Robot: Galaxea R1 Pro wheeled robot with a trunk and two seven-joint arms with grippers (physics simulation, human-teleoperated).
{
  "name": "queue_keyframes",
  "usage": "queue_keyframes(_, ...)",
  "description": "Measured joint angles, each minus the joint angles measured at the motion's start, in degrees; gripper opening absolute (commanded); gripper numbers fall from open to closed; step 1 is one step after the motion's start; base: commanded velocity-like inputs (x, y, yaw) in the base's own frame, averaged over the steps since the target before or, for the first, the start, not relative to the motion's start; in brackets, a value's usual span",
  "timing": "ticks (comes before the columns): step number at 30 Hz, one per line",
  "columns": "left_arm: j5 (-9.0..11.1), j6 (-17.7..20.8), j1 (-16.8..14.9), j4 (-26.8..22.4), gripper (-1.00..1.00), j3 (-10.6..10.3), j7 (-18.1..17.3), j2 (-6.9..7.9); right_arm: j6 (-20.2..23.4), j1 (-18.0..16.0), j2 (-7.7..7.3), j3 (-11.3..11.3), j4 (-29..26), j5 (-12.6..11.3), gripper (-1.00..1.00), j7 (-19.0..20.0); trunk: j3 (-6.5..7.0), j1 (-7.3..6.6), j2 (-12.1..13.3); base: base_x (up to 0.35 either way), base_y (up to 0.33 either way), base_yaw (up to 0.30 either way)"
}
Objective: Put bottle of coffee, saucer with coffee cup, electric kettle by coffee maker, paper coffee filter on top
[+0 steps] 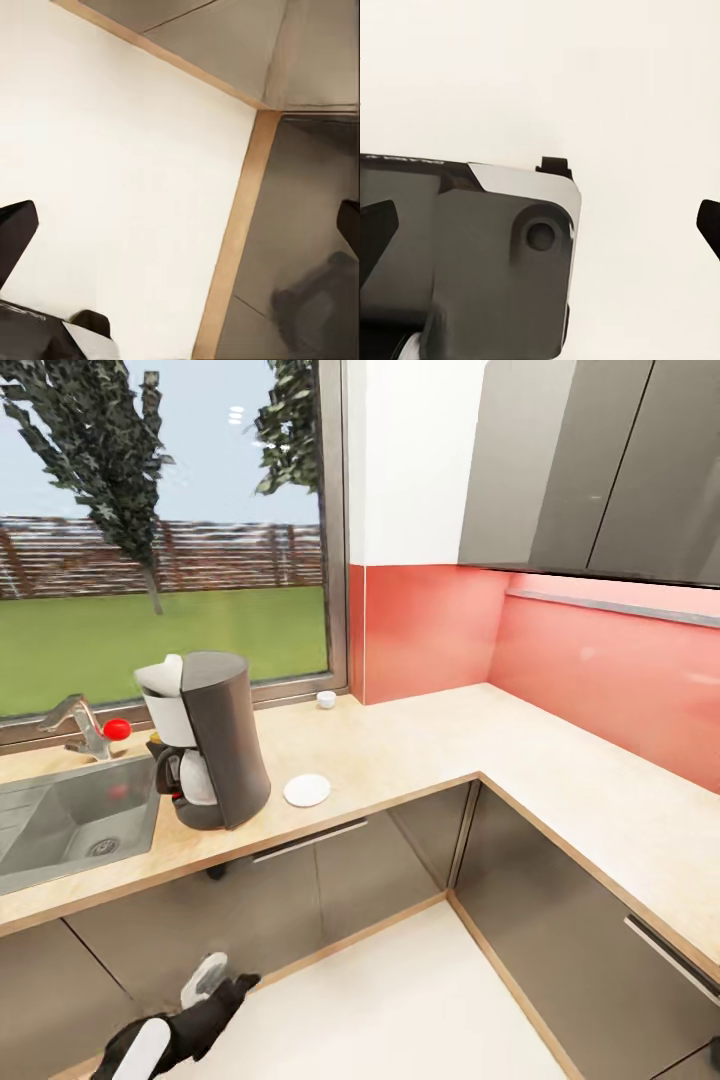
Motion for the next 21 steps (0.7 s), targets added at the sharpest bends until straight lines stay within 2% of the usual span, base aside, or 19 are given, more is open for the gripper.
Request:
queue_keyframes(1,-3.2,-1.9,0.7,1.9,1.00,0.0,-0.2,0.17,0.0,0.0,0.00,0.0,0.0,0.0,1.00,0.0,0.00,0.00,0.0,0.000,0.000,0.082)
queue_keyframes(2,-9.7,-7.0,1.4,6.4,1.00,0.0,-1.0,0.34,0.0,0.0,0.05,-0.1,0.0,-0.1,1.00,0.0,-0.04,0.00,0.0,0.000,0.000,0.117)
queue_keyframes(4,-16.8,-13.0,1.7,11.8,1.00,-0.1,-2.5,0.40,0.0,0.0,0.04,-0.2,0.0,-0.1,1.00,0.0,-0.11,0.00,0.0,0.000,0.000,0.153)
queue_keyframes(5,-22.4,-17.5,1.8,15.2,1.00,-0.2,-3.6,0.32,0.0,0.0,0.07,-0.2,0.0,-0.1,1.00,0.0,-0.17,0.00,0.0,0.000,0.000,0.172)
queue_keyframes(6,-26.4,-20.6,1.8,17.4,1.00,-0.2,-4.2,0.28,-0.1,0.0,0.06,-0.2,0.0,-0.2,1.00,0.0,-0.22,0.00,0.0,0.000,0.000,0.180)
queue_keyframes(7,-34.3,-26.6,1.8,21.2,1.00,-0.3,-4.8,0.19,-0.2,0.0,0.05,-0.3,0.0,-0.2,1.00,0.0,-0.28,0.00,0.0,0.000,0.000,0.183)
queue_keyframes(8,-38.2,-29.4,1.8,23.2,1.00,-0.2,-4.9,0.16,-0.2,0.0,0.05,-0.3,0.0,-0.2,1.00,0.0,-0.34,0.01,0.0,0.000,0.000,0.184)
queue_keyframes(10,-44.9,-33.9,1.9,27.4,1.00,-0.2,-4.9,0.12,-0.2,0.0,0.03,-0.3,0.0,-0.2,1.00,0.0,-0.46,0.01,0.0,0.000,0.000,0.185)
queue_keyframes(12,-49.8,-36.8,1.9,31.3,1.00,-0.3,-4.8,0.11,-0.2,0.0,0.02,-0.4,0.0,-0.2,1.00,0.0,-0.58,0.01,0.0,0.000,0.000,0.186)
queue_keyframes(14,-54.2,-37.9,1.9,34.3,1.00,-0.5,-4.8,0.17,-0.2,0.0,0.01,-0.4,0.0,-0.2,1.00,0.0,-0.70,0.01,0.0,0.000,0.000,0.187)
queue_keyframes(15,-57.0,-38.2,2.0,35.8,1.00,-0.5,-4.7,0.26,-0.3,0.0,0.01,-0.4,0.0,-0.2,1.00,0.0,-0.76,0.01,0.0,0.000,0.000,0.187)
queue_keyframes(16,-58.7,-38.3,2.1,36.9,1.00,-0.5,-4.7,0.30,-0.3,0.0,0.01,-0.4,0.0,-0.2,1.00,0.0,-0.82,0.01,0.0,0.000,0.000,0.187)
queue_keyframes(18,-61.0,-38.3,2.4,39.3,1.00,-0.5,-4.6,0.38,-0.3,0.0,-0.03,-0.4,0.0,-0.2,1.00,0.0,-0.94,0.01,0.0,0.000,0.000,0.188)
queue_keyframes(21,-62.3,-38.3,3.2,43.0,1.00,-0.6,-4.5,0.49,-0.3,0.0,-0.07,-0.4,0.0,-0.1,1.00,0.0,-1.12,0.01,0.0,0.000,0.000,0.188)
